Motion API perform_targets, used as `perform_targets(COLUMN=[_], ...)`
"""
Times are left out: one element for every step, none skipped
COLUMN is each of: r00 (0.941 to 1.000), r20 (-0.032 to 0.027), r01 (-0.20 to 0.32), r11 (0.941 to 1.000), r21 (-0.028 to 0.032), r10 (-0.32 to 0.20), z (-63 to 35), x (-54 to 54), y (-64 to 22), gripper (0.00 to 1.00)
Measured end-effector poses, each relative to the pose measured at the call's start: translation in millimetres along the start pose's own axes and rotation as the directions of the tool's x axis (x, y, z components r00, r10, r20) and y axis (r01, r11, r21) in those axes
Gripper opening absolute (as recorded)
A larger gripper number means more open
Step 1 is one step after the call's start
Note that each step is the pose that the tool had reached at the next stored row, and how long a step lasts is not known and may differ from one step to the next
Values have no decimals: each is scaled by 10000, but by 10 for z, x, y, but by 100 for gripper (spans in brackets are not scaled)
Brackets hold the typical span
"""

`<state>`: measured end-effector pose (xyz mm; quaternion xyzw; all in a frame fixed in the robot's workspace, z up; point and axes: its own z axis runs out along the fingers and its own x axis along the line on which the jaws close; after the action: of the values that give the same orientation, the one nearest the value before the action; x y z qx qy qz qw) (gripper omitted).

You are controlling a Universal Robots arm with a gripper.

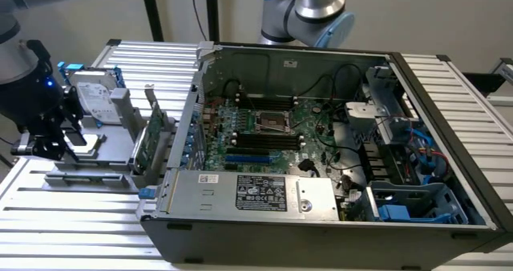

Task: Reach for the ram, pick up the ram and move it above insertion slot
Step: 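Pick up the ram and move it above insertion slot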

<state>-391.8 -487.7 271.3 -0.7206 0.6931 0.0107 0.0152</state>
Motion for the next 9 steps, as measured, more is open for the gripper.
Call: perform_targets(r00=[10000, 10000, 10000, 10000, 10000, 10000, 10000, 10000, 10000], r20=[0, 0, 1, 0, 1, 0, 0, 0, 0], r01=[0, 0, 0, 0, 0, 0, 0, 0, 0], r11=[10000, 10000, 10000, 10000, 10000, 10000, 10000, 10000, 10000], r21=[0, 0, 0, 1, 1, 0, 0, 0, 0], r10=[0, 0, 0, 0, 0, 0, 0, 0, 0], z=[18, 36, 53, 72, 90, 109, 126, 145, 163], x=[1, 1, 2, 3, 3, 4, 5, 5, 6], y=[0, 0, 0, 0, 1, 1, 1, 1, 1], gripper=[42, 42, 42, 42, 42, 42, 42, 42, 42])
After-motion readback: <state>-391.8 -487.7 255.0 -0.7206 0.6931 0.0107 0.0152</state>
